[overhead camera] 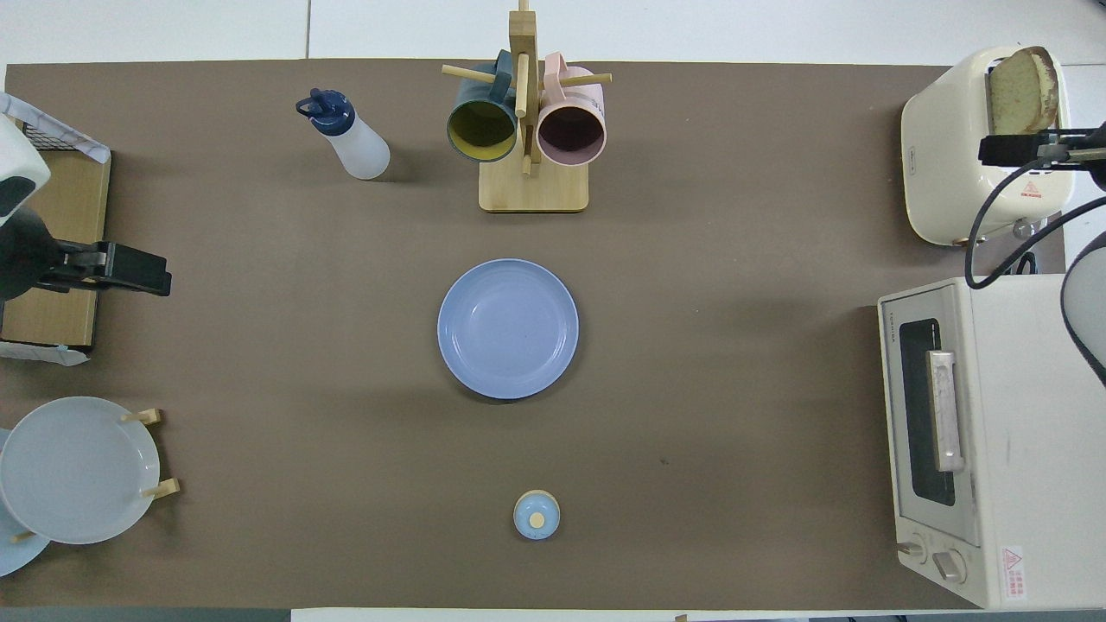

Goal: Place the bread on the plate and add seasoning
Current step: 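Reach the right gripper to the toast while the left gripper approaches the bottle, then carry the toast onto the blue plate with the right gripper, then withdraw the right gripper while the left gripper grasps the blue-capped bottle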

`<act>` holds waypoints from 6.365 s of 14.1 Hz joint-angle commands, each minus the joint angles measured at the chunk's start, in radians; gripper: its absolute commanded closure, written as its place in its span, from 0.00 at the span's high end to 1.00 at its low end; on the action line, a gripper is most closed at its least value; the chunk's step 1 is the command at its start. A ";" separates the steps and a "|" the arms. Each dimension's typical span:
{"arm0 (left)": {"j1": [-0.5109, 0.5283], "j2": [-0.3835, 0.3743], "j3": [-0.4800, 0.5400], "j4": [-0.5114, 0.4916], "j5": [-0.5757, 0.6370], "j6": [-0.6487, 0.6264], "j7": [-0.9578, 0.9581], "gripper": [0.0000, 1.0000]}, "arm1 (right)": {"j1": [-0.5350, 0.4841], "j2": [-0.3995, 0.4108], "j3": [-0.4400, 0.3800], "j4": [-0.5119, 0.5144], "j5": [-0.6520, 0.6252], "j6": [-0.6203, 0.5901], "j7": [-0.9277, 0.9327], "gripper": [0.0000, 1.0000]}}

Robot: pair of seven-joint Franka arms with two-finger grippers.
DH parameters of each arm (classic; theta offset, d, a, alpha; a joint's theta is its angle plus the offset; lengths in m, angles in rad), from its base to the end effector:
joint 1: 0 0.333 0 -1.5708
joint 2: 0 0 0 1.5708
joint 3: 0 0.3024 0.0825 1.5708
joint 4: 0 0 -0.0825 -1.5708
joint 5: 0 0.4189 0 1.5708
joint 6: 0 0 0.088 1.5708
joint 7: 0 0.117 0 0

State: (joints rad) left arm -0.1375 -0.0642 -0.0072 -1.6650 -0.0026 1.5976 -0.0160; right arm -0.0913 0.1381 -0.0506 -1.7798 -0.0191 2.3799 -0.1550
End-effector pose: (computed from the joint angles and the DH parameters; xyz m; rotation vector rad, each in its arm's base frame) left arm 0.5657 -0.0828 0.5927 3.1332 -0.2018 -0.0053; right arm 0.6696 -0.0945 0.4909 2.9729 0.0386 0.6867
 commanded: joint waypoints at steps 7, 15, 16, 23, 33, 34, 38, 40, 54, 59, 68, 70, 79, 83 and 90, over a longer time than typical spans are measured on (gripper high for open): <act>-0.073 -0.074 0.004 -0.156 0.013 0.203 -0.062 1.00 | -0.077 0.112 0.003 0.019 -0.033 0.143 -0.077 1.00; -0.151 -0.141 0.001 -0.467 0.013 0.576 -0.078 1.00 | -0.068 0.147 0.005 0.063 -0.183 0.199 -0.172 0.00; -0.152 -0.141 0.001 -0.523 0.015 0.664 -0.076 1.00 | -0.067 0.147 0.005 0.071 -0.193 0.188 -0.172 0.00; -0.209 0.052 0.004 -0.708 0.015 1.276 -0.075 1.00 | -0.018 0.133 0.017 0.227 -0.197 -0.089 -0.172 0.00; -0.217 0.437 0.036 -0.564 -0.095 1.803 -0.107 1.00 | 0.405 -0.087 0.035 0.171 -0.168 -0.473 0.386 0.00; -0.250 0.470 0.055 -0.546 -0.129 1.831 -0.107 1.00 | 0.460 -0.112 0.035 0.121 -0.119 -0.455 0.459 0.00; -0.543 0.556 0.355 -0.466 -0.229 1.843 -0.102 1.00 | 0.614 -0.170 0.035 -0.088 -0.042 -0.253 0.809 0.00; -0.596 0.570 0.421 -0.461 -0.231 1.837 -0.102 1.00 | 0.691 -0.149 0.035 -0.130 -0.042 -0.147 0.924 0.00; -0.631 0.655 0.478 -0.311 -0.232 1.782 -0.104 1.00 | 0.826 0.001 0.034 -0.245 -0.059 0.240 1.019 0.00; -0.611 0.698 0.480 -0.251 -0.253 1.768 -0.107 1.00 | 0.817 -0.006 0.034 -0.303 -0.059 0.321 0.887 0.00; -0.580 0.744 0.478 -0.162 -0.297 1.697 -0.136 1.00 | 0.823 -0.037 0.035 -0.426 -0.058 0.440 0.881 0.00; -0.565 0.747 0.477 -0.145 -0.290 1.685 -0.136 1.00 | 0.815 -0.037 0.035 -0.431 -0.058 0.437 0.876 0.00; -0.557 0.778 0.466 -0.131 -0.284 1.676 -0.159 1.00 | 0.814 -0.037 0.032 -0.391 -0.059 0.372 0.868 1.00; -0.554 0.778 0.463 -0.128 -0.283 1.677 -0.170 1.00 | 0.770 -0.043 0.029 -0.334 -0.073 0.291 0.845 1.00; -0.547 0.776 0.441 -0.128 -0.283 1.680 -0.177 0.54 | 0.746 -0.052 0.029 -0.336 -0.055 0.231 0.853 1.00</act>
State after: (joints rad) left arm -0.6985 0.6941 0.4467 -1.8223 -0.2817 3.2847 -0.1833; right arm 0.6700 0.1016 -0.0270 -2.1152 -0.0819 2.6514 0.7040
